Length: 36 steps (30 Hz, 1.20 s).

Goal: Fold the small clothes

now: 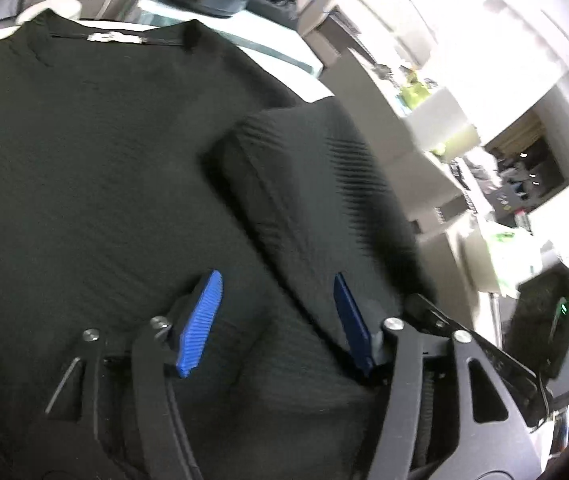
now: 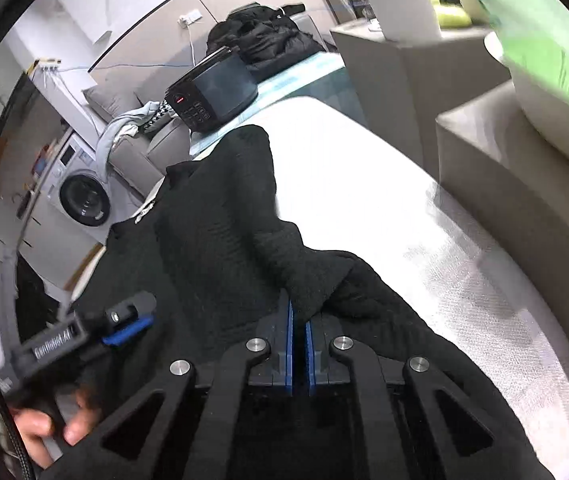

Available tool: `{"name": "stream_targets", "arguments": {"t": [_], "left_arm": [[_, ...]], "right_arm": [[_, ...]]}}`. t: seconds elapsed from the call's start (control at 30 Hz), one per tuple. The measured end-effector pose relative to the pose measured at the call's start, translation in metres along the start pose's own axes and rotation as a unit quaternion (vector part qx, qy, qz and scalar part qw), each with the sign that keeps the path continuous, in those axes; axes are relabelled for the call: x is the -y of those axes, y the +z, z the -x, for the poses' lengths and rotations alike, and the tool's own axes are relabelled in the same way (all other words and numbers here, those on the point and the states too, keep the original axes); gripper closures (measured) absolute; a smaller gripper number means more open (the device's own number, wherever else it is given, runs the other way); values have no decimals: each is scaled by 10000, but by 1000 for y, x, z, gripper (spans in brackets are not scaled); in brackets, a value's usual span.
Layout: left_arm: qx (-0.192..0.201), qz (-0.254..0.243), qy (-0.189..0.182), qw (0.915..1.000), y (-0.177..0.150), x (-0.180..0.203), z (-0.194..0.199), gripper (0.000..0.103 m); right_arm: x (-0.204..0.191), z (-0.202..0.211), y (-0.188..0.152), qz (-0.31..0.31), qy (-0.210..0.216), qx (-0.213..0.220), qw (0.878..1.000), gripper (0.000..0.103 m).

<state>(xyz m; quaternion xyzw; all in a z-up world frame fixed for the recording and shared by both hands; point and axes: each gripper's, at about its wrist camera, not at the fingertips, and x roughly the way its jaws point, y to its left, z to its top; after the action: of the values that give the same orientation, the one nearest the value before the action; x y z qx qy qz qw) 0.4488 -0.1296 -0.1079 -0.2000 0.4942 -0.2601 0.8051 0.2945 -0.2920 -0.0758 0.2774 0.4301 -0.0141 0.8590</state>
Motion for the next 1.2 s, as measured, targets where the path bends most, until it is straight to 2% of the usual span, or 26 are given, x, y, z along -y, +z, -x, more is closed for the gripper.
{"name": "stream_targets", "arguments": {"t": [0.17,0.33,0.5,0.57,0.7,0.73,0.77,0.83,0.87,1.0,1.03,1.1,1.13,1.2], "left_arm": [[180,136,-119,9997,10,2,-11,47],[361,248,396,9983,38,7,-23,47],[831,-48,983,9917,59,2,-20,44],[846,-120,1085,9904,68,-1,-26,37],[824,-322,1003,9910,83,-6,-37,37],[803,-363,983,9912,86,-4,-43,45],[772,-427,940,9917,87,-1,-46,68],[588,-608,936,9920,86,4,-58,98],[583,-694,937,9915,85,7,-60,98],[1008,-781,941,9874,94,15,-40,98],[1102,-791,1038,9853,97,18,-34,98],[1319,-819,1522,9761,107,18,-27,97],[1346,-747,1724,9729,111,16,-26,94],[1120,-594,1803,9754,114,8,-31,79]], "right_arm": [[-10,2,1,181,32,-92,9998,98],[-8,4,-7,302,-12,-195,9994,98],[-3,5,-11,372,-49,-262,9990,98],[-3,3,-11,381,-48,-283,9989,98],[1,2,-15,387,-42,-352,9986,98],[2,1,-15,373,-35,-379,9986,98],[3,1,-16,342,-27,-403,9986,98],[5,0,-16,288,-5,-423,9987,98],[5,1,-17,268,13,-432,9987,97],[3,-1,-17,299,46,-480,9984,96],[1,-1,-18,323,84,-516,9981,94],[-2,0,-18,375,114,-575,9976,92],[-2,1,-19,410,122,-624,9971,92],[-1,4,-21,484,188,-663,9965,90]]}}
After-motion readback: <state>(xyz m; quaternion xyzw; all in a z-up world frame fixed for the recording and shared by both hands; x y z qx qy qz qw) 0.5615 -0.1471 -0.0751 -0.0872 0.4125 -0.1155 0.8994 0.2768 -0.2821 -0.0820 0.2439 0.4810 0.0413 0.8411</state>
